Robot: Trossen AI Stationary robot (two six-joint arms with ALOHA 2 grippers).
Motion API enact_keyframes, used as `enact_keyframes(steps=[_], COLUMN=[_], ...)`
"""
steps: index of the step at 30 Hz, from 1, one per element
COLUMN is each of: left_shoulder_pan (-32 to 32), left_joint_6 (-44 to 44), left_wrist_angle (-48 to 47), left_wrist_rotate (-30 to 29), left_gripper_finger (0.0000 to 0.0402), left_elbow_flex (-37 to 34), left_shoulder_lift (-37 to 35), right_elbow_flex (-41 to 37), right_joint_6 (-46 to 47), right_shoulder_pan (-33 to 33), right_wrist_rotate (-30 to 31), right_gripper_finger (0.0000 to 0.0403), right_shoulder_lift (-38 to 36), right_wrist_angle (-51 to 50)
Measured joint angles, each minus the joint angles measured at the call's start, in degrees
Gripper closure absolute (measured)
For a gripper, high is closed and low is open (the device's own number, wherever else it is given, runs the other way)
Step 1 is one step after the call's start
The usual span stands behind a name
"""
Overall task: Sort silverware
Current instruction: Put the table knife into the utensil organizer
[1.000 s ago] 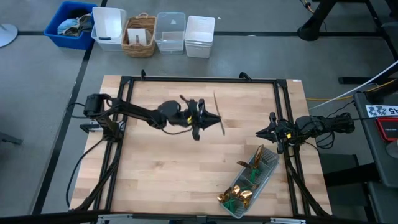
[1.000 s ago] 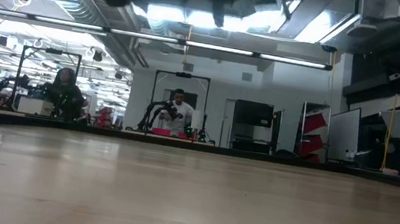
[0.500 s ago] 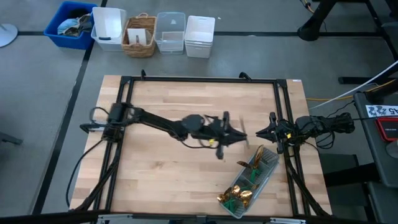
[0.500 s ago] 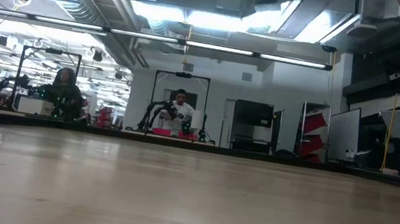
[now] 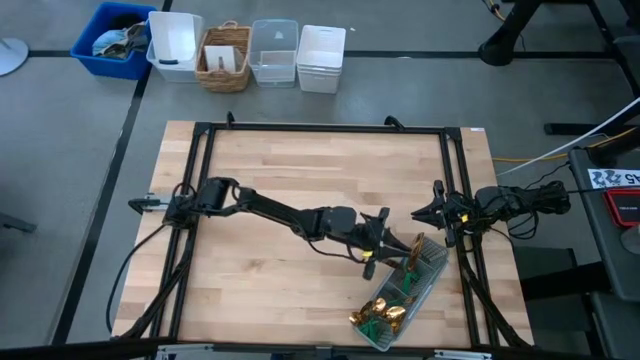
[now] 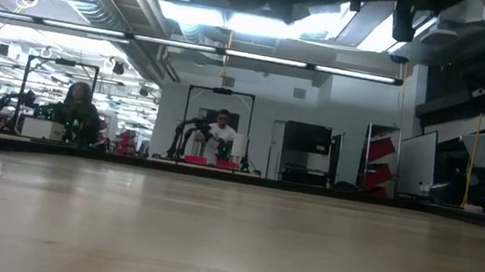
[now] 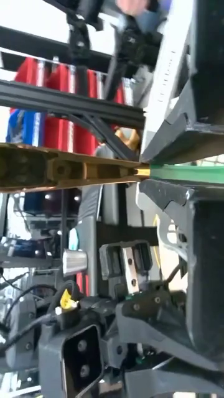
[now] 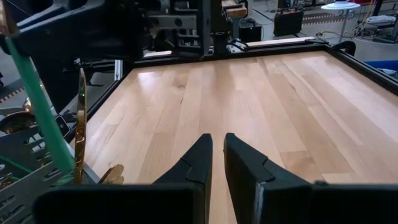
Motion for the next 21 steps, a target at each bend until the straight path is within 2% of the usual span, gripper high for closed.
enact_keyframes(steps=[8, 18, 21], left_shoulder_pan=[-1.2, -1.8, -1.8], left_joint_6=[8.3, 6.4, 6.3], left_wrist_angle=[-3.6, -5.0, -5.0], left_wrist_rotate=[-0.1, 0.0, -0.1], left_gripper_finger=[0.0368, 0.0368, 0.0356], left_elbow_flex=[0.1, 0.1, 0.1], left_shoulder_lift=[0.0, 0.0, 0.0], right_elbow_flex=[0.0, 0.0, 0.0], right_joint_6=[0.0, 0.0, 0.0], right_shoulder_pan=[0.0, 0.0, 0.0], right_wrist_rotate=[0.0, 0.0, 0.0], right_gripper_finger=[0.0359, 0.0359, 0.0359], right_shoulder_lift=[0.0, 0.0, 0.0], right_wrist_angle=[0.0, 0.0, 0.0])
